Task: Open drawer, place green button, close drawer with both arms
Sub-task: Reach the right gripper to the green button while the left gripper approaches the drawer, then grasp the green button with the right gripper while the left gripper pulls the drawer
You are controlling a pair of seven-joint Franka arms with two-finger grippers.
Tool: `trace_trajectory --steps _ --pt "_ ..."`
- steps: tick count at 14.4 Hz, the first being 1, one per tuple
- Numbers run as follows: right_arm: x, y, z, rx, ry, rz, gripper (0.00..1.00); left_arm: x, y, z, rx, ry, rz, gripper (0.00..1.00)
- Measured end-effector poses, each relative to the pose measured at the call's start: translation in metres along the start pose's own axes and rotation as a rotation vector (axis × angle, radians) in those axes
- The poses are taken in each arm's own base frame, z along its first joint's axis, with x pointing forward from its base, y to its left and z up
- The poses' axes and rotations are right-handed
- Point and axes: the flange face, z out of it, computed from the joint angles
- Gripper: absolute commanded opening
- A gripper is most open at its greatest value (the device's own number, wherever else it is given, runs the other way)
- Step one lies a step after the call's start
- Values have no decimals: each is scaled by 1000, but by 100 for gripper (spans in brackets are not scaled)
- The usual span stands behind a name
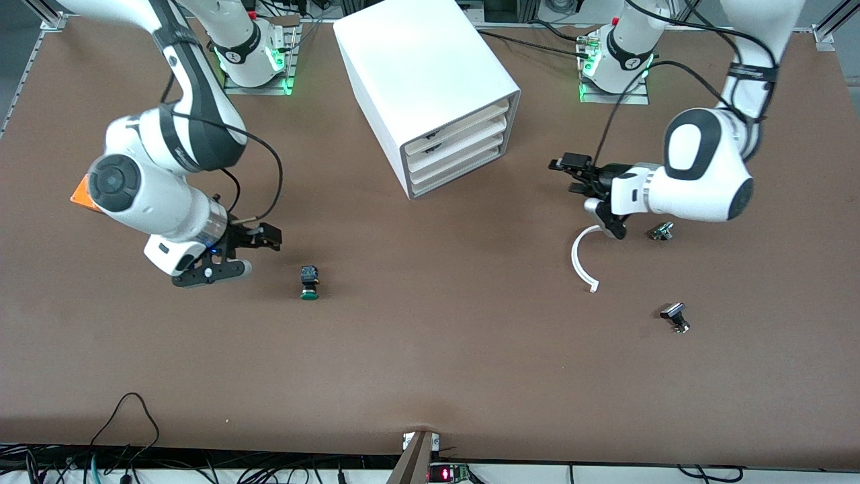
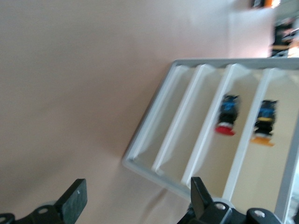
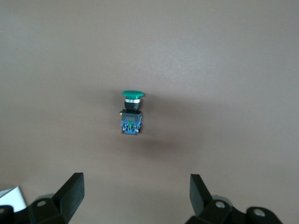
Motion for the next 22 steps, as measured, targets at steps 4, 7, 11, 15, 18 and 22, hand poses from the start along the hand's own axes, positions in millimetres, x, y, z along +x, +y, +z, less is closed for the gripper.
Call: trace_trajectory --steps 4,7,11,15,18,22 --pt "9 -11 65 11 10 -15 100 -18 -21 50 -153 108 76 83" --pt "6 -29 109 16 14 -39 100 -21 -44 88 -281 190 103 81" --pt "4 -29 156 20 7 -40 100 -23 -58 152 -400 210 103 77" --pt "4 -30 168 23 14 -40 97 -24 -49 176 -445 196 84 68" --pt "4 -31 178 25 18 -41 86 -30 -49 192 -469 180 60 64" --pt "4 -30 182 24 17 -42 59 -34 -56 205 -490 179 40 59"
